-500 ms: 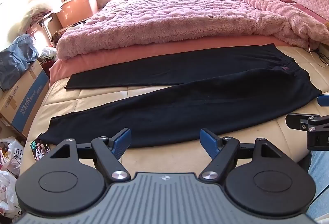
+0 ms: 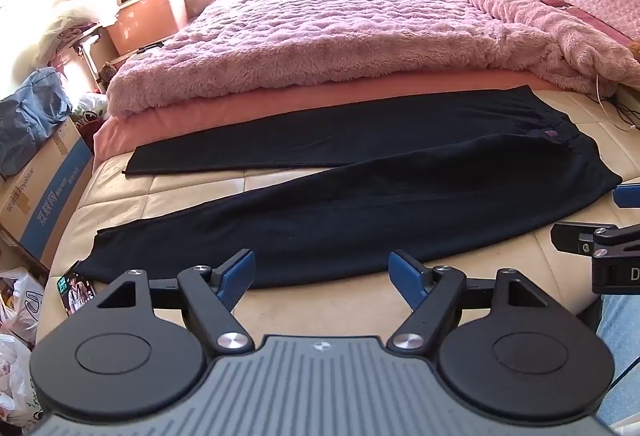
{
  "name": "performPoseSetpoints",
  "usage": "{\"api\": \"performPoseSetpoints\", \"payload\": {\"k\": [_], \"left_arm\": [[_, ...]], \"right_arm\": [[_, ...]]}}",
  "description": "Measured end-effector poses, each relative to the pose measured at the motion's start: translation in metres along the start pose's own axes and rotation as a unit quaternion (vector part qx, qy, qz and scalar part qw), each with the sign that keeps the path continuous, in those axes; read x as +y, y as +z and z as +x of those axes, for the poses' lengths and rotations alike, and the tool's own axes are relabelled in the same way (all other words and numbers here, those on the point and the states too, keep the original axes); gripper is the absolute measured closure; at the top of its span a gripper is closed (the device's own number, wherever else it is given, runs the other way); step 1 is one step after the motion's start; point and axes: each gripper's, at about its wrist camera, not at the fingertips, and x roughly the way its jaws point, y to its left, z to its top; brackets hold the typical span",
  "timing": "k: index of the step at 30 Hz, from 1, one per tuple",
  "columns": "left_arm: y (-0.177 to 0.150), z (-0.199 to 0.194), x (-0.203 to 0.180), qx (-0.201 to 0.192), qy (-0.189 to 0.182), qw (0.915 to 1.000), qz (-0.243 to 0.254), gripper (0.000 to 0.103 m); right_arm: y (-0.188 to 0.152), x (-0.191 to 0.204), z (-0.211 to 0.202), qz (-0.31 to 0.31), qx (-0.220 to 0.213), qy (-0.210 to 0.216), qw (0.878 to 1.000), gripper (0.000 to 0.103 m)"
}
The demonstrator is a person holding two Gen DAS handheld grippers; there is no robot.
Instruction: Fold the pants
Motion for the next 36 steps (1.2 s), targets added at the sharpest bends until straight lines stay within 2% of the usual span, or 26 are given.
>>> {"api": "performPoseSetpoints", "payload": {"k": [36], "left_arm": [[-0.0006, -0.0005, -0.0001, -0.001, -0.001, 1.0, 0.0, 0.014]], "right_arm": [[-0.0039, -0.0016, -0.0009, -0.002, 0.002, -0.002, 1.0, 0.021]]}}
